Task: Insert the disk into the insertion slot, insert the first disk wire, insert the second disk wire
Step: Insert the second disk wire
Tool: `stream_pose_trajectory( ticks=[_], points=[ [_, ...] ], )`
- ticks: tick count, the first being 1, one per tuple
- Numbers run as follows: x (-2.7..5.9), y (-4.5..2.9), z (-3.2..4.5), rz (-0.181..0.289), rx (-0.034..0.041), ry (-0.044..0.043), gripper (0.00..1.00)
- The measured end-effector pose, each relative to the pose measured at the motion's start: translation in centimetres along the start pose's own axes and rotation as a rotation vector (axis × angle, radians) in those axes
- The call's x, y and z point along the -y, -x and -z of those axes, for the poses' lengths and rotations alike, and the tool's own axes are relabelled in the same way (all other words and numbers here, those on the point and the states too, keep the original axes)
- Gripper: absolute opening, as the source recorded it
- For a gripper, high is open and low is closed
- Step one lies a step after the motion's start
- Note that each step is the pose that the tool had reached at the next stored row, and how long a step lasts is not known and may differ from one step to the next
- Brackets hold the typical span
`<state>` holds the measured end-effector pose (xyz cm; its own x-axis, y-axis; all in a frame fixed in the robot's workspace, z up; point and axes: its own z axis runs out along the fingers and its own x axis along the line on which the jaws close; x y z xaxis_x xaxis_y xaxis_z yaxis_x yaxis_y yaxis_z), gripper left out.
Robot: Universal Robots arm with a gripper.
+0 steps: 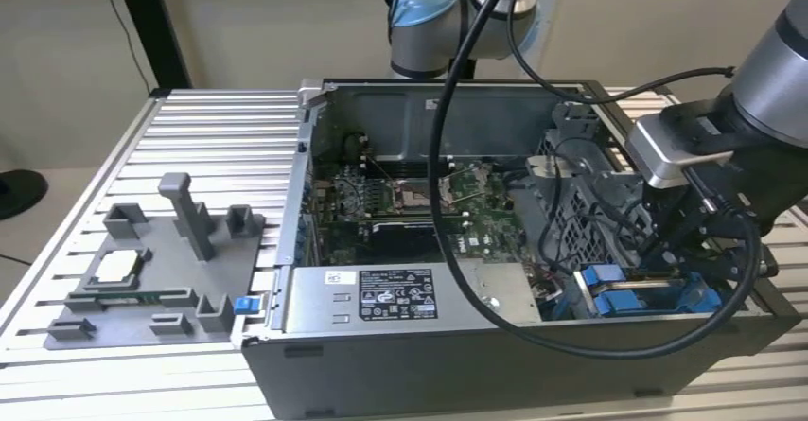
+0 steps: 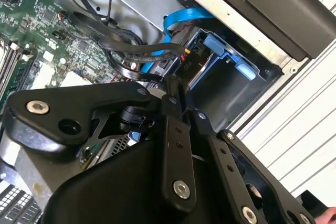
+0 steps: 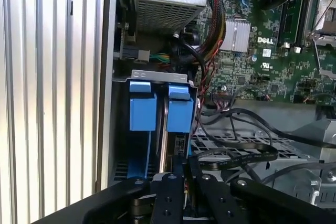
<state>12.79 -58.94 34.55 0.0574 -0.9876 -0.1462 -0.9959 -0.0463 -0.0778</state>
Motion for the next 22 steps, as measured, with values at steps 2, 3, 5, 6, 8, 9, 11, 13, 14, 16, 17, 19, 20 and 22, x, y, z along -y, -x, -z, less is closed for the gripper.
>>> stream_pose_trajectory(
  ticks=[2,3,5,6,8,9,11,13,14,16,17,19,20,22],
  points=[
    [0.0,-0.01,-0.09,-0.001,-0.0003,-0.002,0.0],
    [0.0,-0.03,-0.15,-0.002,-0.0005,-0.003,0.0],
    [-0.02,-0.04,-0.25,-0.004,-0.0008,-0.0047,0.0],
    [-0.02,-0.05,-0.31,-0.005,-0.0009,-0.0054,0.0],
    [-0.03,-0.06,-0.39,-0.007,-0.0012,-0.0061,0.0],
    [-0.03,-0.07,-0.43,-0.008,-0.0015,-0.0063,0.0],
    [-0.04,-0.08,-0.53,-0.01,-0.0018,-0.0067,0.0],
    [-0.06,-0.11,-0.77,-0.012,-0.0018,-0.0071,0.0],
    [-0.08,-0.13,-0.88,-0.015,-0.0024,-0.0074,0.0],
    [-0.09,-0.14,-1.08,-0.019,-0.0037,-0.0081,0.0],
    [-0.1,-0.16,-1.22,-0.021,-0.0042,-0.0082,0.0],
    [-0.11,-0.17,-1.33,-0.022,-0.0034,-0.0085,0.0],
    [-0.11,-0.17,-1.37,-0.022,-0.0026,-0.0086,0.0],
    [-0.11,-0.18,-1.36,-0.022,-0.0028,-0.0085,0.0]
  ],
)
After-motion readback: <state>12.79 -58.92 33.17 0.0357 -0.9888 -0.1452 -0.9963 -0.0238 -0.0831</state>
